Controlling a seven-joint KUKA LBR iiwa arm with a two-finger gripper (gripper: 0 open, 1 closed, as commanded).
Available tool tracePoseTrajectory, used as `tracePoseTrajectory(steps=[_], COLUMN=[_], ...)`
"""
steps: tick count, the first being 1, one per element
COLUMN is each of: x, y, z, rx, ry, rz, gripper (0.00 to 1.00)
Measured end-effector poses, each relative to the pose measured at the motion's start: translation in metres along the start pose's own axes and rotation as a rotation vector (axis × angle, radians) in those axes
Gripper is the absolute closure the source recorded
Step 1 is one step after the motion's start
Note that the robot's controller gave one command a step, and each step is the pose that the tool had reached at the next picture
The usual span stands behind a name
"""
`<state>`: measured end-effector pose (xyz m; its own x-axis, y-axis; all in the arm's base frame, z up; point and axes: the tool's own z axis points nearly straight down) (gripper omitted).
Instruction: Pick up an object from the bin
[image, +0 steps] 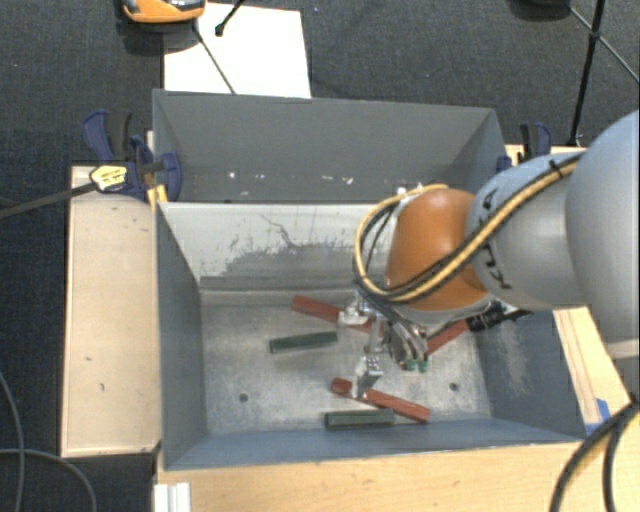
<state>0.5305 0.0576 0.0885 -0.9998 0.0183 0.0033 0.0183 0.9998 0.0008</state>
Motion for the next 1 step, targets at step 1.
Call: tracePoseTrajectory(steps=[1], x=[-0.0250], y=[0.0259], z=[0.0110], rx=[0.006], ry=[0.010], rz=[0.107], gripper=[0.00])
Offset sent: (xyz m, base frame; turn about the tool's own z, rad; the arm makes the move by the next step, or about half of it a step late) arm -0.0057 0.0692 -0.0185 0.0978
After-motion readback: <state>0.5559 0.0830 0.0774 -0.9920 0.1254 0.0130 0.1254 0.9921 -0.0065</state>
